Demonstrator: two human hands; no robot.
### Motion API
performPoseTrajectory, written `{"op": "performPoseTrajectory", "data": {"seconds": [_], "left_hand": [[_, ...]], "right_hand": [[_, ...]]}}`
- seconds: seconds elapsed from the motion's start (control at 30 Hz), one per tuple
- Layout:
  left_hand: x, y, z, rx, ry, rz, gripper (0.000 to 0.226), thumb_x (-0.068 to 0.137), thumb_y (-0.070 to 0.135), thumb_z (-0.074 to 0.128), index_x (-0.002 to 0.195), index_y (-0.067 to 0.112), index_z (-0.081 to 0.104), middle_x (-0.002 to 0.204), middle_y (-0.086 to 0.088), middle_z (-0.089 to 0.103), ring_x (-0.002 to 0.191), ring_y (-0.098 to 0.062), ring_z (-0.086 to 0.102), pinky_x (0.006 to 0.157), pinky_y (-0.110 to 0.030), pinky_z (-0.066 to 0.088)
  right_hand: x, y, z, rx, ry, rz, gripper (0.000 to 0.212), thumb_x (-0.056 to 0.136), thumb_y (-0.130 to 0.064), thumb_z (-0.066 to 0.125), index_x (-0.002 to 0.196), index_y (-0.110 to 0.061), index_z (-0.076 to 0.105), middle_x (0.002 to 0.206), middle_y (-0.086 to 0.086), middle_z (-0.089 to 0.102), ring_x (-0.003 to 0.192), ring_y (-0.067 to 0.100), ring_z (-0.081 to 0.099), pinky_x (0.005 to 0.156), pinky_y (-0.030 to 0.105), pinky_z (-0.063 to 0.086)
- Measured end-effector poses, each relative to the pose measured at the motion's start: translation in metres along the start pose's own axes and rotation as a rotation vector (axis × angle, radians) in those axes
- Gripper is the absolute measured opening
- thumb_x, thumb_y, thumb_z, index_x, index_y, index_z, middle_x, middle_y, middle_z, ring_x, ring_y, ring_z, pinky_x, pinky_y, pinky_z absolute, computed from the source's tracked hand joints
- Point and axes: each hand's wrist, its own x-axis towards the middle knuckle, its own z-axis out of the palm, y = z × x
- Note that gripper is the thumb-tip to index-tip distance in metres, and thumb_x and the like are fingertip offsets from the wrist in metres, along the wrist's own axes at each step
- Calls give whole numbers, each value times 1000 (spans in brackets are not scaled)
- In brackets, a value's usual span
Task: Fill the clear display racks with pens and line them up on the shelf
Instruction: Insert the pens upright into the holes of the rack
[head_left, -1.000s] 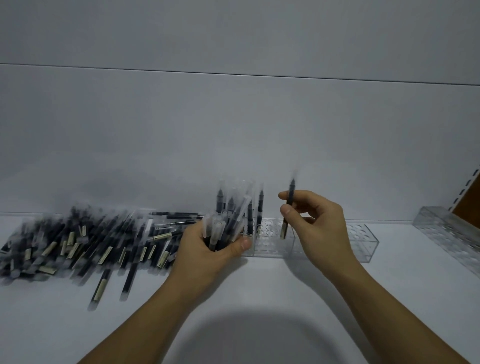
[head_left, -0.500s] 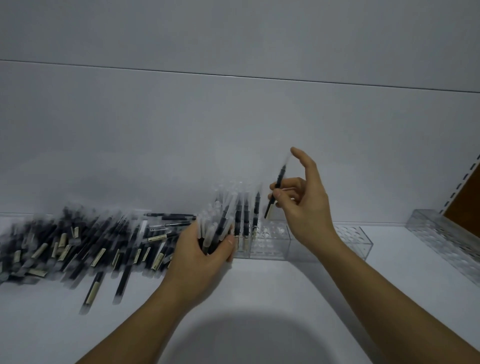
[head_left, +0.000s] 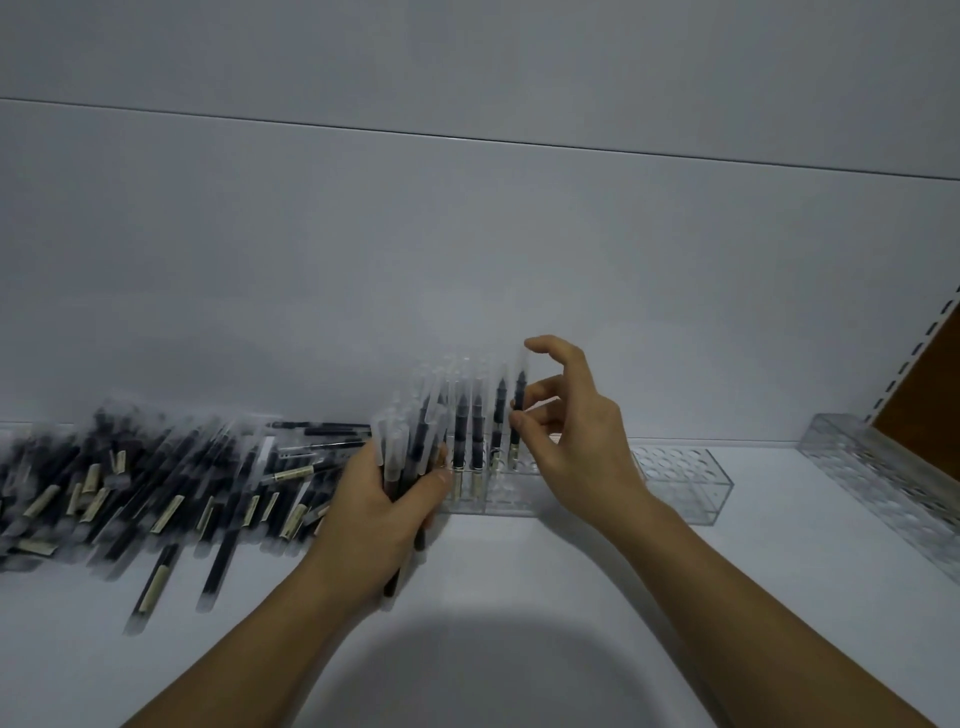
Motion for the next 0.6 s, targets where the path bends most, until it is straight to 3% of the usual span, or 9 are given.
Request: {"op": "performPoseTrajectory", "data": {"seconds": [0.17,0.27,0.4,0.5,0.6], "left_hand": [[-1,3,1,8,-40,-34,5,95,-1,60,98,2,59,59,-3,58,51,-20,54,46,-49,51],[-2,6,2,33,-66,-8,11,90,7,69,100,4,65,68,-8,68,59,-20,64,52,-31,55],[0,8,2,42,-81,9,28,78,19,74,98,0,69,76,-18,72,68,-26,72,61,-25,57],[-1,12,2,26,-30,12,29,76,23,77,94,0,71,75,-18,73,68,-34,72,60,-45,59],[-4,17,2,-40,30,-30,33,72,30,78,91,3,74,81,-21,74,73,-48,69,63,-73,51]], "right_hand": [[-3,1,1,-77,-48,-14,68,92,-8,73,139,-41,36,87,-10,63,77,7,66,73,26,58],[-6,1,1,-102,-20,-12,66,93,-14,73,141,-39,36,97,-12,64,90,4,65,79,31,59],[-13,-8,-3,-69,142,24,53,93,-18,71,136,-32,44,110,-10,61,100,5,60,80,15,48],[-14,-27,-4,152,178,135,20,95,-17,69,111,-26,62,89,-5,65,83,11,62,69,19,49],[-14,-39,-5,430,34,222,7,97,-13,68,101,-15,72,78,12,65,68,19,59,62,27,51]]}}
